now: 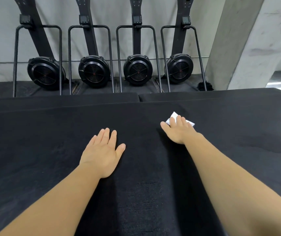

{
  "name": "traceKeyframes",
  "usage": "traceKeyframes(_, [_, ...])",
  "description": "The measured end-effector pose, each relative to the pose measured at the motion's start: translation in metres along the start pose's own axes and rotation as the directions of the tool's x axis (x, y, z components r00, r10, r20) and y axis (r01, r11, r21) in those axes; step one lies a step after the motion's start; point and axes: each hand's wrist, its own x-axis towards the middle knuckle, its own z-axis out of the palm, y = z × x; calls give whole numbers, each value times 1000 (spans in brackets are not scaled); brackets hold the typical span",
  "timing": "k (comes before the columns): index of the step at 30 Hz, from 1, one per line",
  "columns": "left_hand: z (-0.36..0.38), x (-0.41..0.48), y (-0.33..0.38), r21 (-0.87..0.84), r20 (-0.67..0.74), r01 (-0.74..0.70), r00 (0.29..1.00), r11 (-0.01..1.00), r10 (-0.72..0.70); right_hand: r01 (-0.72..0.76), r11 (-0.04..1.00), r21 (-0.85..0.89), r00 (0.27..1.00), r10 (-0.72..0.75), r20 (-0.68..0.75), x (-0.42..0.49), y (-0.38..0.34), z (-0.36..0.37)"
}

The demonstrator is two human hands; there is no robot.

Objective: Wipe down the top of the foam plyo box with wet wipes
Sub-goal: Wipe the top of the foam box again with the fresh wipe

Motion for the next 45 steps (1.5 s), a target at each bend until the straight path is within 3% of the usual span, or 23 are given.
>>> traceKeyframes(10, [-4,-3,0,6,13,-13,1000,1000,13,275,948,159,946,-296,131,-86,-95,27])
traceKeyframes(15, [-4,-4,-2,7,13,-22,1000,1000,22,337,924,183,915,-367,168,-85,-96,29])
traceKeyframes(25, [0,-1,-1,-13,0,-2,1000,1000,2,55,998,44,997,-58,55,-40,20,-5])
traceKeyframes(30, [0,-1,0,-11,13,1,1000,1000,-1,-19,1000,13,998,18,54,-40,21,-9])
traceKeyframes(35, [0,0,-2,-23,9,-2,1000,1000,2,62,997,-44,997,-60,38,-63,-23,9])
traceKeyframes(41, [-1,-1,-2,-41,3,-17,1000,999,17,201,973,110,970,-213,116,-110,-86,28])
traceKeyframes(45, [-3,-3,-5,40,32,-53,998,998,51,281,947,158,933,-308,188,-121,-105,35])
